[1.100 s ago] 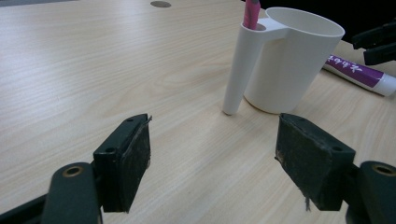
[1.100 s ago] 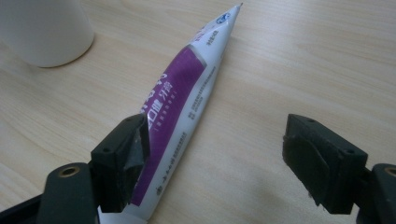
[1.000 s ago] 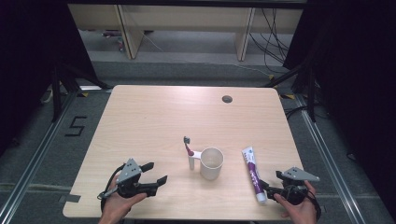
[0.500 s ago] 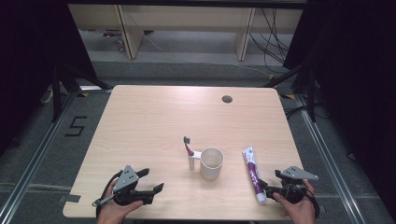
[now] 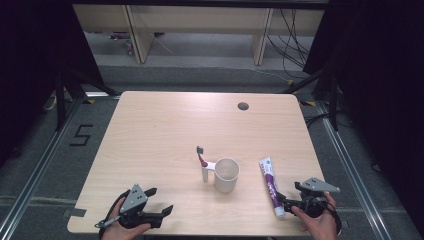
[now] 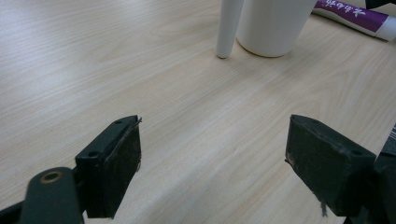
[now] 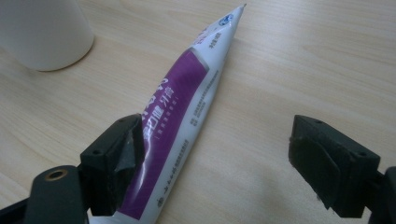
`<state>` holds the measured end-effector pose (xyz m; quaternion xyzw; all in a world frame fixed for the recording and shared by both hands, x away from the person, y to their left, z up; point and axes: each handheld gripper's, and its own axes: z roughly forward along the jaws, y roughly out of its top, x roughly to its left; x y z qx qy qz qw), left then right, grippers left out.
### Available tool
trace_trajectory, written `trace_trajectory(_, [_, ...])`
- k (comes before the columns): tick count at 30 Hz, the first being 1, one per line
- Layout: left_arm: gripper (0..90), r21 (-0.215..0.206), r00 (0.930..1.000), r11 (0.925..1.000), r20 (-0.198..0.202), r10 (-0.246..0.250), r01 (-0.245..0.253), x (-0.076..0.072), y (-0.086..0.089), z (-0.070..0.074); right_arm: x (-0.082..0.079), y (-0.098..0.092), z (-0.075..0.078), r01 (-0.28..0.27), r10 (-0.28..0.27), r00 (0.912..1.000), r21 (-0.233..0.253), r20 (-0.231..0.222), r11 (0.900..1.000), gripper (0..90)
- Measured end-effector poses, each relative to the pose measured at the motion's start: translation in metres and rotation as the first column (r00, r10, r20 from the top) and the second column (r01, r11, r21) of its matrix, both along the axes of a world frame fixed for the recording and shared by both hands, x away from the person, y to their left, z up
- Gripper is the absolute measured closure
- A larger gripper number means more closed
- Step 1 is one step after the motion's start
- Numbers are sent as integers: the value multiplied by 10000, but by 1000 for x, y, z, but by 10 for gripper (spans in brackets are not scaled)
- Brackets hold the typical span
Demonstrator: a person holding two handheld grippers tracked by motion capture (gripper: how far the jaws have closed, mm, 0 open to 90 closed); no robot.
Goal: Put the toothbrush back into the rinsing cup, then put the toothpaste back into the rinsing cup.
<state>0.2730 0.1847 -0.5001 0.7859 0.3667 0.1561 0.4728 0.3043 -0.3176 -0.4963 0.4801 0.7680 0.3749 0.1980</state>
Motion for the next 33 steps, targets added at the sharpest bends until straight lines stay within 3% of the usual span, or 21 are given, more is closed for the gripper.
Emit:
trace_trajectory(16, [179, 446, 9997, 9990, -227, -49, 59, -11, 1, -4, 3, 0, 2, -112, 112, 9999, -20, -94, 9999, 196])
trace_trajectory(17, [179, 614, 9997, 9981, -235, -72, 87, -11, 2, -4, 4, -1, 4, -108, 108, 9998, 47, -165, 9999, 195])
trace_trajectory(23, [179, 521, 9995, 9985, -272, -128, 142, -12, -2, -5, 11, 2, 15, -45, 47, 9992, 64, -402, 10000, 198])
trace_trajectory(24, [179, 532, 9996, 9985, -267, -127, 141, -12, -2, -5, 13, 1, 18, -222, 217, 9995, -227, -239, 9995, 205])
trace_trajectory(26, [179, 616, 9996, 9979, -228, -179, 192, -11, -1, -5, 15, 5, 20, -193, 190, 9985, -58, -520, 9998, 214])
trace_trajectory(27, [179, 590, 9996, 9981, -243, -149, 163, -11, -1, -5, 17, 4, 22, -357, 340, 9979, -303, -548, 9989, 216])
trace_trajectory(30, [179, 591, 9995, 9981, -270, -170, 186, -11, -2, -5, 21, 12, 22, -481, 460, 9952, -219, -864, 9986, 229])
trace_trajectory(33, [179, 611, 9993, 9977, -243, -287, 301, -10, -3, -6, 22, 20, 26, -464, 385, 9898, -550, -1371, 9974, 240])
